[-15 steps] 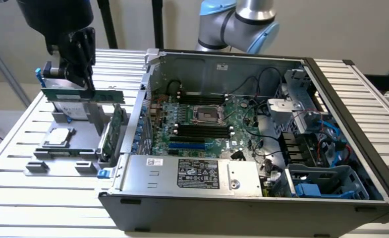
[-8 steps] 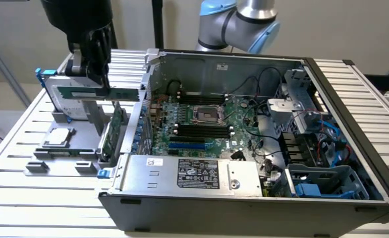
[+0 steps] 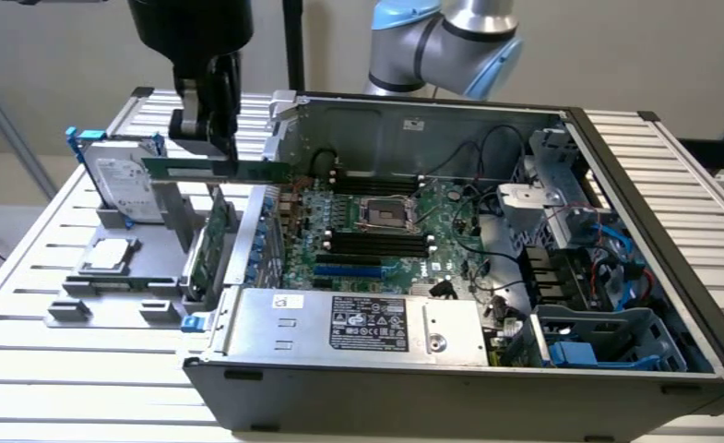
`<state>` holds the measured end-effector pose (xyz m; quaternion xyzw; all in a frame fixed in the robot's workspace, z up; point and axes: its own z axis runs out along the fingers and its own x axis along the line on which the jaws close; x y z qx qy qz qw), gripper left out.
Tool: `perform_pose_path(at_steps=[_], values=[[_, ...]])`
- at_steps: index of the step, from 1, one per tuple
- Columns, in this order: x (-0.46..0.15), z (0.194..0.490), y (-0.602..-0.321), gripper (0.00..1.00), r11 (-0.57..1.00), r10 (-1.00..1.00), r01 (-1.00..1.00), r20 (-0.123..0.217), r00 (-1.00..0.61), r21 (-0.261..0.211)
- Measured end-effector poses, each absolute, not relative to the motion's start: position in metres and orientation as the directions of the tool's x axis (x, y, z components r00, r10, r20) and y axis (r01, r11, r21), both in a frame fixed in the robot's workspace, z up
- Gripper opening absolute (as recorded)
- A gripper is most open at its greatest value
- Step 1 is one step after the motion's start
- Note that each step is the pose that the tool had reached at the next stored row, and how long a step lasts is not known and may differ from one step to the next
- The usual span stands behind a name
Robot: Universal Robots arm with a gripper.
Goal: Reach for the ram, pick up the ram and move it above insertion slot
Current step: 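Pick up the ram and move it above insertion slot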
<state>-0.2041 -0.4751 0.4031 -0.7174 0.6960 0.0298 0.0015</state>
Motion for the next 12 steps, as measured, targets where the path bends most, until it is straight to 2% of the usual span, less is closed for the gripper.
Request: perform_pose_path(at_steps=[12], values=[[-0.156, 0.404, -0.472, 0.13, -0.032, -0.997, -0.999, -0.068, 0.029, 0.039]])
